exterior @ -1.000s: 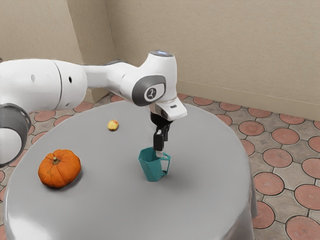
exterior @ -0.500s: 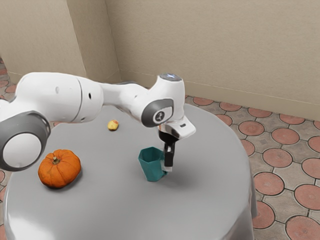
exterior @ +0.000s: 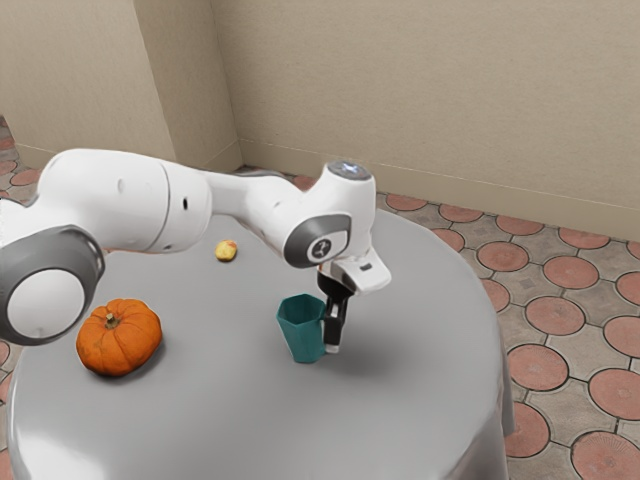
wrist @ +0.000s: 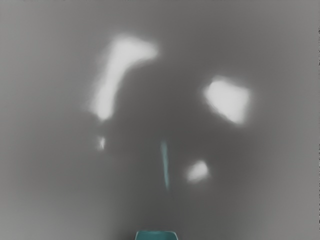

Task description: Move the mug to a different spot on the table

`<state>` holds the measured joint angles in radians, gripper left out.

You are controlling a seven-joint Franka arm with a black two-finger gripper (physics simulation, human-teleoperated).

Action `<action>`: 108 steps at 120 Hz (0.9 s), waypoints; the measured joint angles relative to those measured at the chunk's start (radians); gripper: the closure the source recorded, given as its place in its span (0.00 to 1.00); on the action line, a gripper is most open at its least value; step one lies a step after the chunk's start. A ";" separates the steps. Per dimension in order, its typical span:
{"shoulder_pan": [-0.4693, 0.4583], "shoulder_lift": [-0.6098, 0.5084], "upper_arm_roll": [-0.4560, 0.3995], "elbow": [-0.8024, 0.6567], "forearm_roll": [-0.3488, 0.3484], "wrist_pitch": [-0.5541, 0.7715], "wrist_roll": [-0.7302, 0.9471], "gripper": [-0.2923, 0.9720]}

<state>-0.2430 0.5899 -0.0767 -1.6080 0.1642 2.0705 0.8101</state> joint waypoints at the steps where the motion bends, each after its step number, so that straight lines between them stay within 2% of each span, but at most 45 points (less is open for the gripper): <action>1: 0.000 0.000 0.000 0.000 0.000 0.000 0.000 0.30; 17: -0.002 0.003 0.000 -0.007 0.002 0.001 0.005 0.56; 24: -0.002 0.003 0.000 -0.012 0.003 0.001 0.003 0.62; 43: -0.001 -0.022 -0.003 -0.014 0.005 -0.026 -0.007 0.69; 63: 0.002 -0.066 0.004 -0.002 0.015 -0.143 -0.018 0.75; 77: 0.004 -0.083 0.007 0.023 0.078 -0.241 -0.026 0.79; 94: 0.018 -0.074 0.072 0.094 0.119 -0.348 -0.028 0.82; 108: 0.025 -0.015 0.111 0.168 0.134 -0.398 -0.023 0.84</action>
<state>-0.2178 0.5753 0.0341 -1.4400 0.2979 1.6723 0.7869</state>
